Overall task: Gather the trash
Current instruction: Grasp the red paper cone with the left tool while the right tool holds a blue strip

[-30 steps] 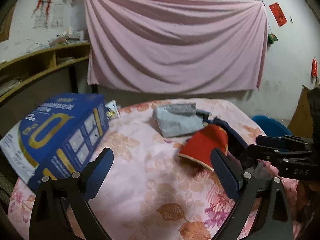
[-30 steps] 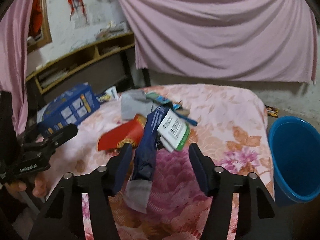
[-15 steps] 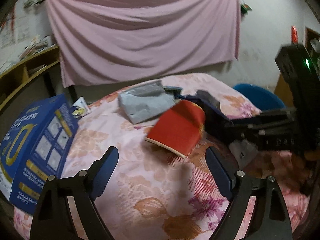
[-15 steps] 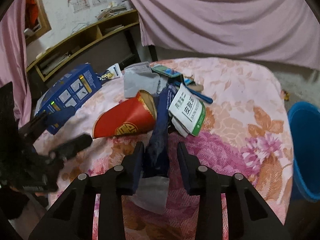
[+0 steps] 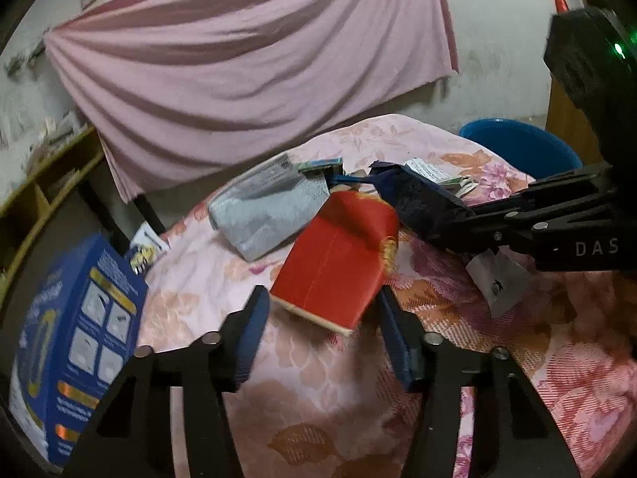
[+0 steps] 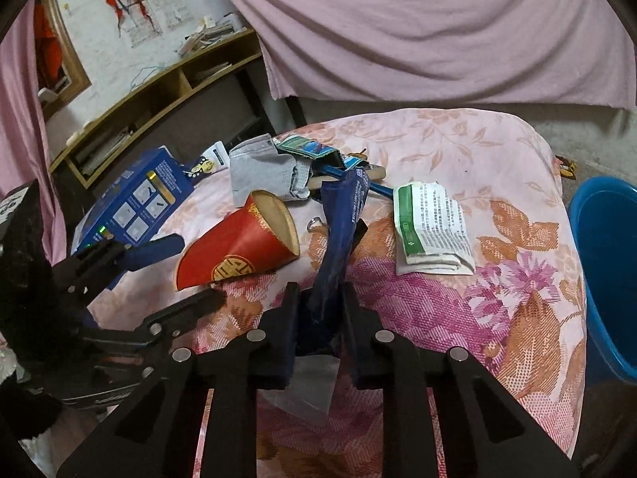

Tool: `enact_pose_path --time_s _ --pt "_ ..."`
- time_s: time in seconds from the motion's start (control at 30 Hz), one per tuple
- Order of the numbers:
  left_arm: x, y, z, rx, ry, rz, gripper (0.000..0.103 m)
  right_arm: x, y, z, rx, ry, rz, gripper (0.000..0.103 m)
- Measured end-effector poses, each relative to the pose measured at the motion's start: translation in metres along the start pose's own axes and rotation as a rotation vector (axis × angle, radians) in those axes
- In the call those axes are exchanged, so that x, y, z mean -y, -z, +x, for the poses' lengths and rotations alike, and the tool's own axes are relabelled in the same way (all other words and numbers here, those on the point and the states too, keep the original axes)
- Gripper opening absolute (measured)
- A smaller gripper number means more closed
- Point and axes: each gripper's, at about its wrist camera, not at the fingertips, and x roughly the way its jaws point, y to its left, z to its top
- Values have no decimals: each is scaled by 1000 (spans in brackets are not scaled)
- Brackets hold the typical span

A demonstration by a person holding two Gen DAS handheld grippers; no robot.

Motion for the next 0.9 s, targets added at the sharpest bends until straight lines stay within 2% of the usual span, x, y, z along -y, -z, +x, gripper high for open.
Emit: enact_pose_path --time_s 0.07,0.13,0.23,0.3,0.47,0.57,0.73,0.83,0.87,0.9 --pt "5 -1 0 12 -14 43 30 1 0 0 -1 -1 1 17" --pt "8 -1 2 20 -9 66 23 0 0 0 0 -2 2 17" --pt "5 -1 0 35 -12 55 18 0 1 -1 3 -8 5 16" --pt "3 -2 -3 42 -8 20 17 1 1 -3 10 -12 7 16" --pt "-15 -1 -13 77 13 -143 13 0 3 -12 40 -36 1 14" --pt "-21 -1 -25 129 31 -237 12 -3 4 -21 79 -46 -10 14" --pt "-20 -14 -48 263 68 -338 7 -9 9 -49 224 -70 -47 14" --pt "-13 -32 -58 346 104 -375 4 -7 14 -76 371 -56 -82 14" --pt "-7 -41 -58 352 99 -367 0 -7 14 -83 406 -46 -92 14" --pt "-2 -48 -58 347 97 -354 0 -6 16 -92 456 -28 -109 14"
